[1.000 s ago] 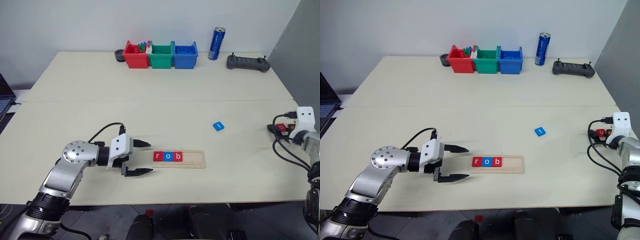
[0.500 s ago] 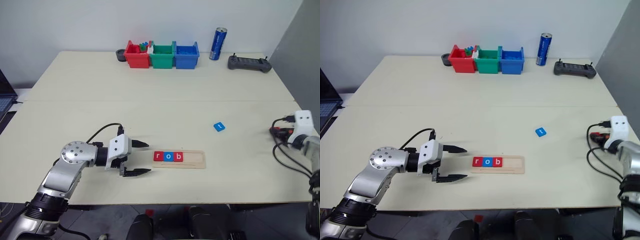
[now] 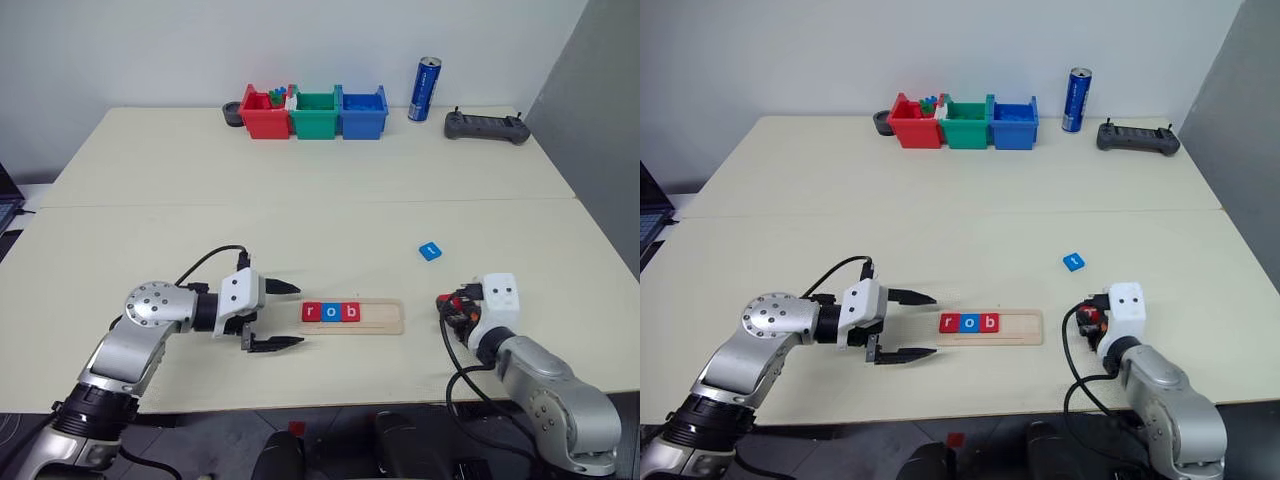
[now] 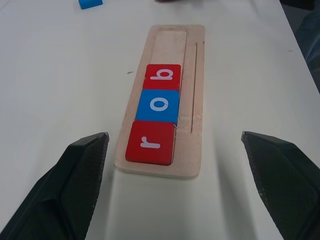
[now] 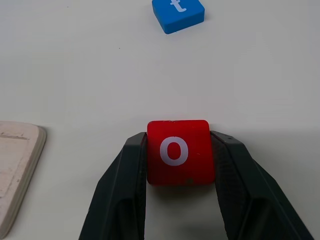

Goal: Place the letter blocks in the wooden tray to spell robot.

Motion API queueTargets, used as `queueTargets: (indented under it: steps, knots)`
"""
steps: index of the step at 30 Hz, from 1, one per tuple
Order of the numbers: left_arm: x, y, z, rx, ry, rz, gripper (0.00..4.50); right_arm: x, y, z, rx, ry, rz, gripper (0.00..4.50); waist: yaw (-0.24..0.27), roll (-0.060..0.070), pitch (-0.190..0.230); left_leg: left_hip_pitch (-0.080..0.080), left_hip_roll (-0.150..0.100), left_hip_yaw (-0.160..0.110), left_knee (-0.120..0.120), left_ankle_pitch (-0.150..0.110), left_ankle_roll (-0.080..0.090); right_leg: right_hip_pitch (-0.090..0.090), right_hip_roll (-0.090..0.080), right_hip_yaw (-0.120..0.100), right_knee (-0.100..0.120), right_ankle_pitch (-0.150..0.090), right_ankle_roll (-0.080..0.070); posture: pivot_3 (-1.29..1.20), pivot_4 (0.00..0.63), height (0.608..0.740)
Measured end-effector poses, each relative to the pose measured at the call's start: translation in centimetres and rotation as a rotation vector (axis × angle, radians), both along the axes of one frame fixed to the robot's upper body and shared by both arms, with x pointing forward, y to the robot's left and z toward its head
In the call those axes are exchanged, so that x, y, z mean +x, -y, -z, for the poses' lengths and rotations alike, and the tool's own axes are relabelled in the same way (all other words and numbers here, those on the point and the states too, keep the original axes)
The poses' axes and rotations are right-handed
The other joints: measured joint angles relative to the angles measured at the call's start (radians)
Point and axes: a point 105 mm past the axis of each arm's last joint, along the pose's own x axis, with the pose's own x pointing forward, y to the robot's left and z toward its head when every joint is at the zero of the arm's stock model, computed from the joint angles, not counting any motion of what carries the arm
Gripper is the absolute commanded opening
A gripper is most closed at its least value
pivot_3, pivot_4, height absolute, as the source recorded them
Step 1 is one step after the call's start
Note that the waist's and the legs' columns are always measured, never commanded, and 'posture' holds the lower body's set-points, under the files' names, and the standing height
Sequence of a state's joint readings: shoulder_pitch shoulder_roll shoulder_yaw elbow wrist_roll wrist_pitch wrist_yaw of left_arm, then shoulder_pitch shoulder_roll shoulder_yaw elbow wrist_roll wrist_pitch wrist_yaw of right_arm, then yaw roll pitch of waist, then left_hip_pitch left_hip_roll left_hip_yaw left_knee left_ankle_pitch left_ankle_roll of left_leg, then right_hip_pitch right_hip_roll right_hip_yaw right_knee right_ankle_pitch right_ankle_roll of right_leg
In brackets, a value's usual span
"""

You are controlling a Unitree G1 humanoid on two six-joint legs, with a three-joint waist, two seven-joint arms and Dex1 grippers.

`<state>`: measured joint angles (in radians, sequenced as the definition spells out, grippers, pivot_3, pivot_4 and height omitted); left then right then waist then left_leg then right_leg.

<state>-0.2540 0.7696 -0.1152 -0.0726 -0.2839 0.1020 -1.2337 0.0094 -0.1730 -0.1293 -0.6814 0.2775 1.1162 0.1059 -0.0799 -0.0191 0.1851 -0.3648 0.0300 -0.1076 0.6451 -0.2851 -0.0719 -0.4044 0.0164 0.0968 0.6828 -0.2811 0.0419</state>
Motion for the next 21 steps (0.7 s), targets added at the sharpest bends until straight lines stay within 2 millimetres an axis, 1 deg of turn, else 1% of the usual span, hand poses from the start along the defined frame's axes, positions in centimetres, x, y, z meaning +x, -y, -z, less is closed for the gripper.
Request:
queueTargets:
  steps: [4, 7, 8, 12, 13, 18, 20, 21]
  knots:
    - [0.2, 0.1, -0.2, -0.001, 0.009, 0.004, 4.50, -0.1, -0.5, 0.1, 0.013, 0.000, 0.047, 1.45, 0.000, 0.000, 0.000, 0.000, 0.000, 0.000, 0.000, 0.000, 0.000, 0.000, 0.000, 0.000, -0.001, 0.001, -0.002, 0.00, 0.150, 0.740]
    - [0.1, 0.2, -0.2, -0.004, 0.007, 0.007, 4.50, 0.0, -0.7, 0.0, 0.040, 0.010, 0.081, 2.55, 0.000, 0.000, 0.000, 0.000, 0.000, 0.000, 0.000, 0.000, 0.000, 0.000, 0.000, 0.000, -0.001, 0.001, -0.002, 0.00, 0.150, 0.740]
    - [0.1, 0.3, -0.1, -0.004, 0.005, 0.008, 4.50, 0.1, -0.8, -0.1, 0.048, 0.018, 0.083, 2.83, -0.001, 0.000, 0.000, 0.000, 0.000, 0.000, 0.000, 0.000, 0.000, 0.000, 0.000, 0.000, -0.001, 0.000, -0.001, 0.00, 0.150, 0.740]
    - [0.0, 0.3, 0.0, -0.004, 0.001, 0.007, 4.50, 0.6, -1.3, -0.7, 0.040, 0.040, 0.068, 4.29, -0.001, 0.000, 0.000, 0.000, 0.000, 0.000, 0.000, 0.000, 0.000, 0.000, 0.000, 0.000, -0.001, 0.000, 0.000, 0.00, 0.150, 0.740]
    - [0.0, 0.3, 0.0, -0.003, 0.000, 0.006, 4.50, 0.8, -1.3, -1.0, 0.034, 0.052, 0.069, 4.47, -0.001, 0.000, 0.000, 0.000, 0.000, 0.000, 0.000, 0.000, 0.000, 0.000, 0.000, 0.000, -0.001, 0.000, 0.000, 0.00, 0.150, 0.740]
    - [0.1, 0.2, 0.1, 0.001, 0.001, 0.004, 4.50, 2.0, -1.0, -3.3, -0.017, 0.129, 0.051, 4.47, -0.001, 0.000, 0.000, -0.001, 0.000, 0.000, 0.000, 0.000, 0.000, -0.001, 0.000, 0.000, -0.001, 0.001, -0.003, 0.00, 0.150, 0.740]
    - [0.1, 0.2, 0.1, 0.001, 0.001, 0.003, 4.50, 2.2, -1.2, -4.0, -0.032, 0.144, -0.019, 4.47, -0.001, 0.001, 0.001, -0.002, 0.000, 0.000, 0.000, 0.000, 0.000, -0.001, 0.000, 0.000, -0.002, 0.001, -0.003, 0.00, 0.150, 0.740]
    - [0.1, 0.2, 0.1, 0.001, 0.002, 0.003, 4.50, 2.3, -1.3, -4.4, -0.047, 0.151, -0.083, 4.47, -0.001, 0.001, 0.001, -0.002, -0.001, 0.000, 0.000, 0.000, 0.000, -0.001, -0.001, 0.000, -0.002, 0.001, -0.003, 0.00, 0.150, 0.740]
